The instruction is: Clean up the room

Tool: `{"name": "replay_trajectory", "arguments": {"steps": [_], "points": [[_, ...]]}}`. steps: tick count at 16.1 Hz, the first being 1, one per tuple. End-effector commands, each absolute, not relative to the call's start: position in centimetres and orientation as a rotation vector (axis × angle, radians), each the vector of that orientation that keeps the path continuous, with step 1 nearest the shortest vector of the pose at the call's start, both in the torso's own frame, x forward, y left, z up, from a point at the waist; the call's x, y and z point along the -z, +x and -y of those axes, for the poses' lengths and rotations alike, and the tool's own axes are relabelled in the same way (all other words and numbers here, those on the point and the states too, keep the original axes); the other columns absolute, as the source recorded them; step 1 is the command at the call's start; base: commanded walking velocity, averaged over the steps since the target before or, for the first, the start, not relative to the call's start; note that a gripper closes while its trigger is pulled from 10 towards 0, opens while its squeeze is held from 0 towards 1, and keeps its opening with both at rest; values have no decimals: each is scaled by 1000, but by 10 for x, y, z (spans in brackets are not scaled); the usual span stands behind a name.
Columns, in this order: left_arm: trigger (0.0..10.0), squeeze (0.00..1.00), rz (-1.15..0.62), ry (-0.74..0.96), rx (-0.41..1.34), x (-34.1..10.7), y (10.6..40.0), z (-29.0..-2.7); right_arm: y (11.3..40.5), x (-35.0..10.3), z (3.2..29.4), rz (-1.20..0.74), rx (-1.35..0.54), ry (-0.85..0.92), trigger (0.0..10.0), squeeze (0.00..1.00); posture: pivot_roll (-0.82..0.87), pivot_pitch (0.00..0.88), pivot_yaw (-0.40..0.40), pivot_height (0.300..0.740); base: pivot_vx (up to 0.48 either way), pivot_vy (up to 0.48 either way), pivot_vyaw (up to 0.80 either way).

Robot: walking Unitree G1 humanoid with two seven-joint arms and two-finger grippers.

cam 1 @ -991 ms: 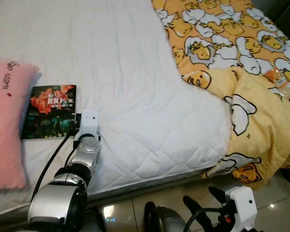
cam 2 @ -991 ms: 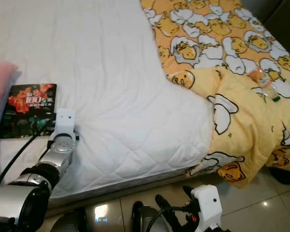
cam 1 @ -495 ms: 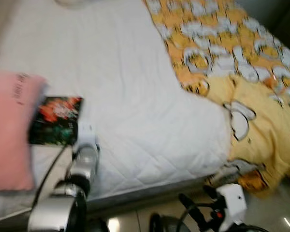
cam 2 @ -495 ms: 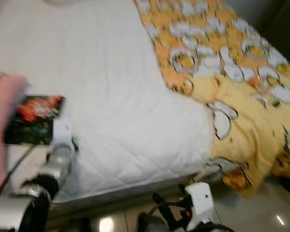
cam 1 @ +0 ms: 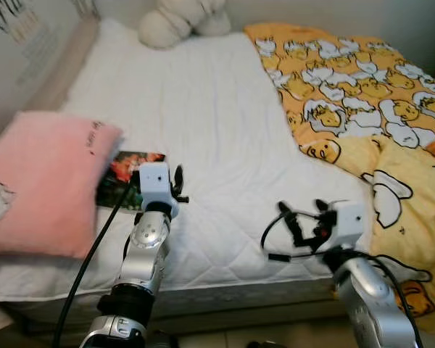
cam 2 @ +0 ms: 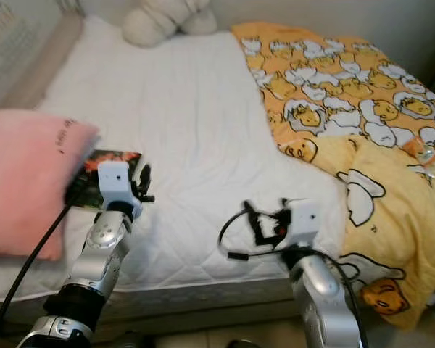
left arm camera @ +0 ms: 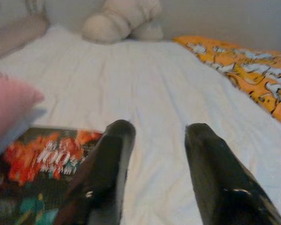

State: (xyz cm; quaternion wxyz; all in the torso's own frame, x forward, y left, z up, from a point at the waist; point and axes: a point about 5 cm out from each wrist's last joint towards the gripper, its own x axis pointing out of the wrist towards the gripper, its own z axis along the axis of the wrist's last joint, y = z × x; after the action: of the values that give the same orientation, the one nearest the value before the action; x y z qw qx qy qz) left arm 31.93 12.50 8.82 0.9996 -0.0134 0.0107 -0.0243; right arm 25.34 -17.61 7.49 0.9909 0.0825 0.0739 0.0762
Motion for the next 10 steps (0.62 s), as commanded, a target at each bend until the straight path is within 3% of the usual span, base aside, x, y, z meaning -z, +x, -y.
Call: {"name": "replay_trajectory", "arguments": {"steps": [1,2,5,7,10], "points": [[10000,1000,-49,-12,67,-85,320,-123,260,-79,189,-109,-55,184,10000,910,63,0,-19,736,0,0,0],[10000,1000,-77,-9,36,-77,318,-135,261,-82,186,-76,-65,176,10000,1000,58,0,-21,736,0,0,0],[10000,1000,-79,22,-15,-75,310,-157,257,-67,184,-94,-38,161,10000,1000,60,0,-20,736,0,0,0],[10000,1000,-75,28,-6,-74,304,-156,252,-58,174,-103,-70,131,10000,1000,57,0,-13,736,0,-480,0],[10000,1000,-44,59,46,-78,306,-149,258,-58,170,-74,-93,112,10000,1000,54,0,-8,736,0,0,0]]}}
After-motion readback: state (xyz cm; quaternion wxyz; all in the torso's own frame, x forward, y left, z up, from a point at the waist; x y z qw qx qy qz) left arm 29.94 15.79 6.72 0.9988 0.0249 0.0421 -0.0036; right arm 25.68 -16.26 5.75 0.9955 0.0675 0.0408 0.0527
